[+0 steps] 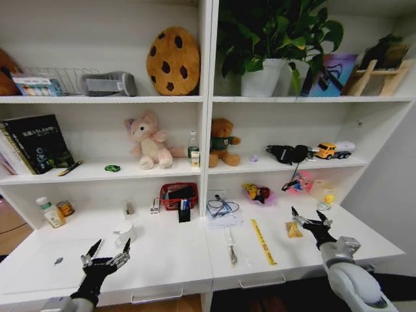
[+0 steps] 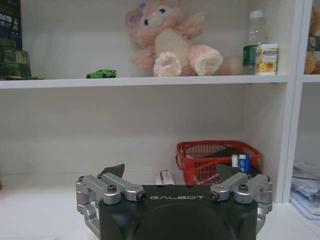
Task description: Organize the objects on the table.
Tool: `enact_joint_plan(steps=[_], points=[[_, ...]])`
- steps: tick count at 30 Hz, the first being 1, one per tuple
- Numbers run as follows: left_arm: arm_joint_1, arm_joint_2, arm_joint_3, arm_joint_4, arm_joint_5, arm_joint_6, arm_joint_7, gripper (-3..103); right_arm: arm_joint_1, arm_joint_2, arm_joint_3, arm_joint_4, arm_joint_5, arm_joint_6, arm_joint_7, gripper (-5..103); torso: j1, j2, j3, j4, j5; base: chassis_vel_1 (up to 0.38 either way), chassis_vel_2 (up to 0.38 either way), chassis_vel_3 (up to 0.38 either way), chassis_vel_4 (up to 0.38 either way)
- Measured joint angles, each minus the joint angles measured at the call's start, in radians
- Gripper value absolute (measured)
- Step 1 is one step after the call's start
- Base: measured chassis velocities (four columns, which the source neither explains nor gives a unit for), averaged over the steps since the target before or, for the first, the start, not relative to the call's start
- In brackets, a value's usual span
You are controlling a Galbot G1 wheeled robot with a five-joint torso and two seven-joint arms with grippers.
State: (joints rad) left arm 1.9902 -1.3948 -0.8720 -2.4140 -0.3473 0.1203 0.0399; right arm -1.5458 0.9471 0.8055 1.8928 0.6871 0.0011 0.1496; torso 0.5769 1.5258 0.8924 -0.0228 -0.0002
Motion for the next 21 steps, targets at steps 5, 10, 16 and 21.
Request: enact_joint_plan(steps=[5, 10, 16, 21], points=[[0.0, 0.0, 0.0, 0.0, 0.0, 0.0, 0.0, 100, 0.026, 0.0, -0.015, -0.049, 0.0, 0.046, -0.081, 100, 0.0, 0.0, 0.0, 0.0002, 0.0001, -0.213, -0.198, 0.207, 0.207], [0.0, 0.0, 0.0, 0.0, 0.0, 0.0, 0.001, 100, 0.063, -0.015, -0.046, -0.097, -0.004, -0.039, -0.123, 99, 0.0, 0.0, 0.0, 0.0001, -0.0001, -0.084, -0.134, 0.067, 0.084], [0.0, 0.0, 0.0, 0.0, 0.0, 0.0, 0.0, 100, 0.126, -0.032, -0.119, -0.185, -0.023, -0.155, -0.155, 95, 0.0, 0.0, 0.0, 0.0002, -0.0002, 0.029, 0.033, -0.032, -0.012], [0.0, 0.0, 0.0, 0.0, 0.0, 0.0, 0.0, 100, 0.175, -0.035, -0.182, -0.234, -0.031, -0.185, -0.148, 85, 0.0, 0.0, 0.0, 0.0002, 0.0, 0.007, 0.013, -0.008, -0.008]])
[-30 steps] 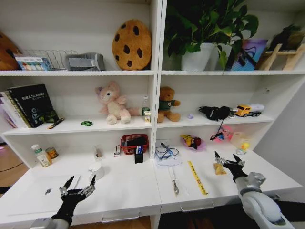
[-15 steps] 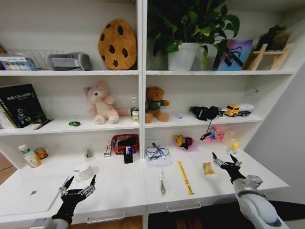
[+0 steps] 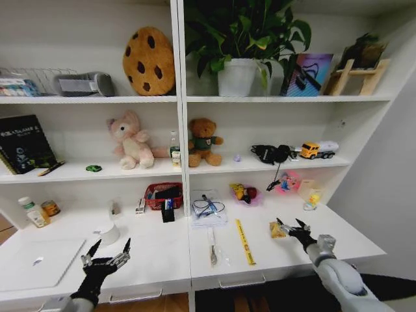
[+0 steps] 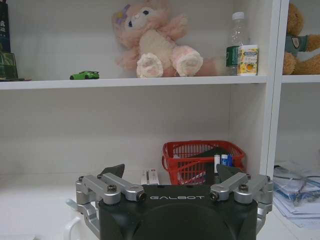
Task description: Organize the objects on the table.
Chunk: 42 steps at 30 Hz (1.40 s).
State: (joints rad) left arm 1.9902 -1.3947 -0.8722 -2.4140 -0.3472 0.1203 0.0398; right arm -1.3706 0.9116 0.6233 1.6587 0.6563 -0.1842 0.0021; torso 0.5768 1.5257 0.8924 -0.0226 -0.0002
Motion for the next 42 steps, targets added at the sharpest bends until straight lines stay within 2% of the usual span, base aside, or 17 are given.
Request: enact_joint_plan(steps=[4, 8, 10, 12, 14, 15, 16, 18, 21, 23, 27, 30, 32, 34, 36, 38, 42], points=[[0.0, 0.0, 0.0, 0.0, 0.0, 0.0, 0.0, 100, 0.035, -0.002, -0.037, -0.031, 0.001, -0.009, 0.019, 77, 0.0, 0.0, 0.0, 0.0, 0.0003, 0.0, 0.0, 0.0, 0.0], [0.0, 0.0, 0.0, 0.0, 0.0, 0.0, 0.0, 100, 0.077, -0.004, -0.077, -0.069, 0.006, -0.021, 0.035, 61, 0.0, 0.0, 0.0, -0.0001, 0.0002, 0.0, 0.0, 0.0, 0.0], [0.0, 0.0, 0.0, 0.0, 0.0, 0.0, 0.0, 100, 0.078, -0.004, -0.078, -0.07, 0.006, -0.021, 0.035, 61, 0.0, 0.0, 0.0, -0.0001, 0.0002, 0.0, 0.0, 0.0, 0.0], [0.0, 0.0, 0.0, 0.0, 0.0, 0.0, 0.0, 100, 0.083, -0.004, -0.083, -0.074, 0.005, -0.021, 0.037, 45, 0.0, 0.0, 0.0, 0.0, 0.0002, 0.0, 0.0, 0.0, 0.0], [0.0, 0.0, 0.0, 0.0, 0.0, 0.0, 0.0, 100, 0.086, -0.003, -0.087, -0.078, 0.003, -0.021, 0.037, 45, 0.0, 0.0, 0.0, 0.0, 0.0001, 0.0, 0.0, 0.0, 0.0], [0.0, 0.0, 0.0, 0.0, 0.0, 0.0, 0.0, 100, 0.095, 0.0, -0.096, -0.087, -0.002, -0.019, 0.037, 35, 0.0, 0.0, 0.0, -0.0001, 0.0001, 0.0, 0.0, 0.0, 0.0], [0.0, 0.0, 0.0, 0.0, 0.0, 0.0, 0.0, 100, 0.1, 0.002, -0.102, -0.091, -0.004, -0.019, 0.038, 35, 0.0, 0.0, 0.0, -0.0001, 0.0001, 0.0, 0.0, 0.0, 0.0], [0.0, 0.0, 0.0, 0.0, 0.0, 0.0, 0.0, 100, 0.113, 0.009, -0.11, -0.106, -0.02, -0.009, 0.043, 18, 0.0, 0.0, 0.0, 0.0, 0.0002, 0.0, 0.0, 0.0, 0.0], [0.0, 0.0, 0.0, 0.0, 0.0, 0.0, 0.0, 100, 0.114, 0.009, -0.11, -0.109, -0.023, -0.007, 0.044, 18, 0.0, 0.0, 0.0, 0.0, 0.0001, 0.0, 0.0, 0.0, 0.0], [0.0, 0.0, 0.0, 0.0, 0.0, 0.0, 0.0, 100, 0.111, 0.007, -0.107, -0.111, -0.025, 0.002, 0.036, 3, 0.0, 0.0, 0.0, -0.0001, 0.0002, 0.0, 0.0, 0.0, 0.0], [0.0, 0.0, 0.0, 0.0, 0.0, 0.0, 0.0, 100, 0.115, 0.003, -0.102, -0.106, -0.02, 0.009, 0.024, 1, 0.0, 0.0, 0.0, -0.0003, 0.0001, 0.0, 0.0, 0.0, 0.0], [0.0, 0.0, 0.0, 0.0, 0.0, 0.0, 0.0, 100, 0.142, -0.003, -0.105, -0.113, 0.002, 0.031, -0.02, 0, 0.0, 0.0, 0.0, -0.0004, 0.0003, 0.0, 0.0, 0.0, 0.0], [0.0, 0.0, 0.0, 0.0, 0.0, 0.0, 0.0, 100, 0.23, -0.01, -0.134, -0.158, 0.016, 0.064, -0.081, 0, 0.0, 0.0, 0.0, -0.0002, 0.0002, 0.0, 0.0, 0.0, 0.0], [0.0, 0.0, 0.0, 0.0, 0.0, 0.0, 0.0, 100, 0.257, -0.011, -0.146, -0.175, 0.017, 0.072, -0.09, 0, 0.0, 0.0, 0.0, -0.0001, 0.0002, 0.0, 0.0, 0.0, 0.0], [0.0, 0.0, 0.0, 0.0, 0.0, 0.0, 0.0, 100, 0.394, -0.006, -0.229, -0.271, 0.01, 0.118, -0.124, 0, 0.0, 0.0, 0.0, -0.0001, 0.0, 0.0, 0.0, 0.0, 0.0], [0.0, 0.0, 0.0, 0.0, 0.0, 0.0, 0.0, 100, 0.444, 0.002, -0.264, -0.312, 0.001, 0.139, -0.136, 0, 0.0, 0.0, 0.0, 0.0, 0.0002, 0.0, 0.0, 0.0, 0.0], [0.0, 0.0, 0.0, 0.0, 0.0, 0.0, 0.0, 100, 0.646, 0.059, -0.385, -0.5, -0.062, 0.228, -0.182, 0, 0.0, 0.0, 0.0, 0.0002, -0.0001, 0.0, 0.0, 0.0, 0.0]])
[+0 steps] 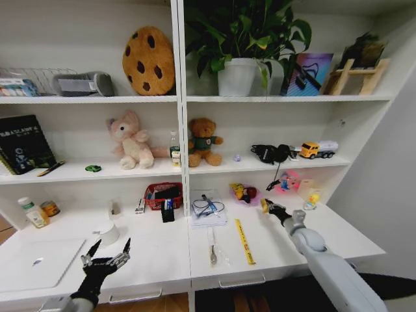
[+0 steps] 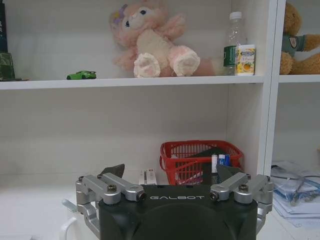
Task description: Organize the objects on the table.
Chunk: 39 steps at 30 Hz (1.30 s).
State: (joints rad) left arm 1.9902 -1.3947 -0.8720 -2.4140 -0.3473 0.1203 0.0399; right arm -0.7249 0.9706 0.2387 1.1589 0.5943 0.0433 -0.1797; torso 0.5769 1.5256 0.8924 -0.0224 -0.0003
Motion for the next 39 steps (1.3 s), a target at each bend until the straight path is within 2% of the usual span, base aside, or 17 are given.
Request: enact_joint_plan(steps=[3, 5, 6, 9, 14, 16, 19, 20, 22, 25, 26, 28, 29, 31, 32, 35, 39], points=[[0.0, 0.0, 0.0, 0.0, 0.0, 0.0, 0.0, 100, 0.083, 0.045, -0.036, -0.114, -0.039, 0.053, -0.015, 0, 0.0, 0.0, 0.0, 0.0003, -0.0002, 0.0, 0.0, 0.0, 0.0], [0.0, 0.0, 0.0, 0.0, 0.0, 0.0, 0.0, 100, 0.166, 0.129, -0.059, -0.26, -0.098, 0.125, -0.024, 0, 0.0, 0.0, 0.0, 0.0, 0.0001, 0.0, 0.0, 0.0, 0.0], [0.0, 0.0, 0.0, 0.0, 0.0, 0.0, 0.0, 100, 0.166, 0.129, -0.059, -0.26, -0.098, 0.125, -0.024, 0, 0.0, 0.0, 0.0, 0.0, 0.0001, 0.0, 0.0, 0.0, 0.0], [0.0, 0.0, 0.0, 0.0, 0.0, 0.0, 0.0, 100, 0.222, 0.217, -0.062, -0.398, -0.142, 0.186, -0.033, 0, 0.0, 0.0, 0.0, -0.0002, 0.0001, 0.0, 0.0, 0.0, 0.0], [0.0, 0.0, 0.0, 0.0, 0.0, 0.0, 0.0, 100, 0.242, 0.259, -0.034, -0.467, -0.189, 0.26, 0.002, 0, 0.0, 0.0, 0.0, 0.0, 0.0001, 0.0, 0.0, 0.0, 0.0], [0.0, 0.0, 0.0, 0.0, 0.0, 0.0, 0.0, 100, 0.24, 0.258, -0.03, -0.468, -0.187, 0.267, 0.008, -3, 0.0, 0.0, 0.0, -0.0001, 0.0, 0.0, 0.0, 0.0, 0.0], [0.0, 0.0, 0.0, 0.0, 0.0, 0.0, 0.0, 100, 0.237, 0.254, -0.025, -0.468, -0.186, 0.27, 0.01, 1, 0.0, 0.0, 0.0, -0.0002, 0.0, 0.0, 0.0, 0.0, 0.0], [0.0, 0.0, 0.0, 0.0, 0.0, 0.0, 0.0, 100, 0.232, 0.248, -0.02, -0.466, -0.184, 0.272, 0.011, 6, 0.0, 0.0, 0.0, -0.0004, 0.0002, 0.0, 0.0, 0.0, 0.0], [0.0, 0.0, 0.0, 0.0, 0.0, 0.0, 0.0, 100, 0.172, 0.207, 0.013, -0.349, -0.148, 0.253, 0.039, 28, 0.0, 0.0, 0.0, -0.0001, 0.0006, 0.0, 0.0, 0.0, 0.0], [0.0, 0.0, 0.0, 0.0, 0.0, 0.0, 0.0, 100, 0.15, 0.183, 0.014, -0.297, -0.133, 0.235, 0.049, 28, 0.0, 0.0, 0.0, -0.0001, 0.0004, 0.0, 0.0, 0.0, 0.0], [0.0, 0.0, 0.0, 0.0, 0.0, 0.0, 0.0, 100, 0.115, 0.147, 0.014, -0.227, -0.121, 0.218, 0.067, 39, 0.0, 0.0, 0.0, -0.0002, 0.0002, 0.0, 0.0, 0.0, 0.0], [0.0, 0.0, 0.0, 0.0, 0.0, 0.0, 0.0, 100, 0.042, 0.087, 0.016, -0.104, -0.092, 0.185, 0.103, 50, 0.0, 0.0, 0.0, -0.0004, 0.0006, 0.0, 0.0, 0.0, 0.0], [0.0, 0.0, 0.0, 0.0, 0.0, 0.0, 0.0, 100, 0.042, 0.087, 0.016, -0.104, -0.092, 0.185, 0.103, 50, 0.0, 0.0, 0.0, -0.0004, 0.0006, 0.0, 0.0, 0.0, 0.0], [0.0, 0.0, 0.0, 0.0, 0.0, 0.0, 0.0, 100, -0.087, 0.012, 0.029, 0.098, -0.015, 0.102, 0.138, 61, 0.0, 0.0, 0.0, -0.0005, -0.0001, 0.0, 0.0, 0.0, 0.0], [0.0, 0.0, 0.0, 0.0, 0.0, 0.0, 0.0, 100, -0.087, 0.012, 0.029, 0.098, -0.015, 0.102, 0.138, 61, 0.0, 0.0, 0.0, -0.0005, -0.0001, 0.0, 0.0, 0.0, 0.0], [0.0, 0.0, 0.0, 0.0, 0.0, 0.0, 0.0, 100, -0.276, -0.074, 0.087, 0.326, 0.047, 0.024, 0.167, 78, 0.0, 0.0, 0.0, -0.0003, 0.0006, 0.0, 0.0, 0.0, 0.0], [0.0, 0.0, 0.0, 0.0, 0.0, 0.0, 0.0, 100, -0.42, -0.122, 0.169, 0.48, 0.063, 0.007, 0.187, 89, 0.0, 0.0, 0.0, -0.0005, 0.0002, 0.0, 0.0, 0.0, 0.0]])
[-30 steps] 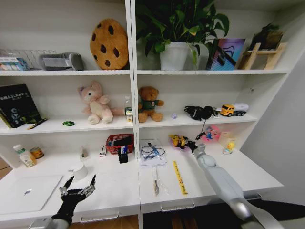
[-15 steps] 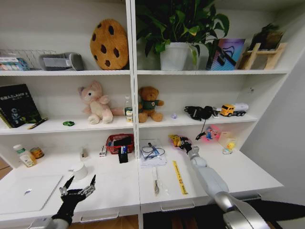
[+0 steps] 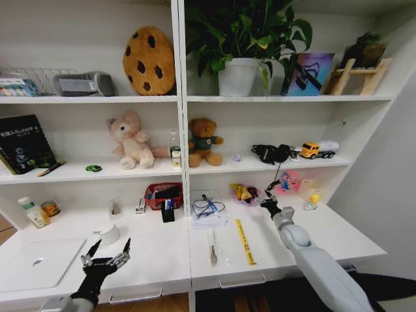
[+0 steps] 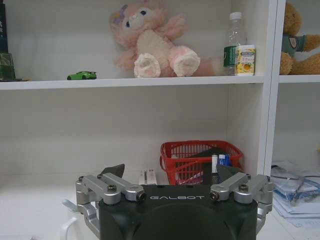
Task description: Organize the objects on the table.
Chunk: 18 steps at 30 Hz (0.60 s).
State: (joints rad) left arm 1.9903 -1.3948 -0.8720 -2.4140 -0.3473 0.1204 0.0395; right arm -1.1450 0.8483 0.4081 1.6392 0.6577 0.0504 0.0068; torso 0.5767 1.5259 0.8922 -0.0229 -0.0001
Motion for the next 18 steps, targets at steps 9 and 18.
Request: enact_joint_plan(steps=[9, 18], points=[[0.0, 0.0, 0.0, 0.0, 0.0, 0.0, 0.001, 100, -0.458, 0.028, 0.346, 0.39, -0.033, 0.017, 0.049, 100, 0.0, 0.0, 0.0, 0.0004, 0.0002, 0.0, 0.0, 0.0, 0.0], [0.0, 0.0, 0.0, 0.0, 0.0, 0.0, 0.0, 100, -0.761, 0.196, 0.493, 0.572, -0.116, 0.07, 0.017, 100, 0.0, 0.0, 0.0, 0.0001, -0.0002, 0.0, 0.0, 0.0, 0.0]])
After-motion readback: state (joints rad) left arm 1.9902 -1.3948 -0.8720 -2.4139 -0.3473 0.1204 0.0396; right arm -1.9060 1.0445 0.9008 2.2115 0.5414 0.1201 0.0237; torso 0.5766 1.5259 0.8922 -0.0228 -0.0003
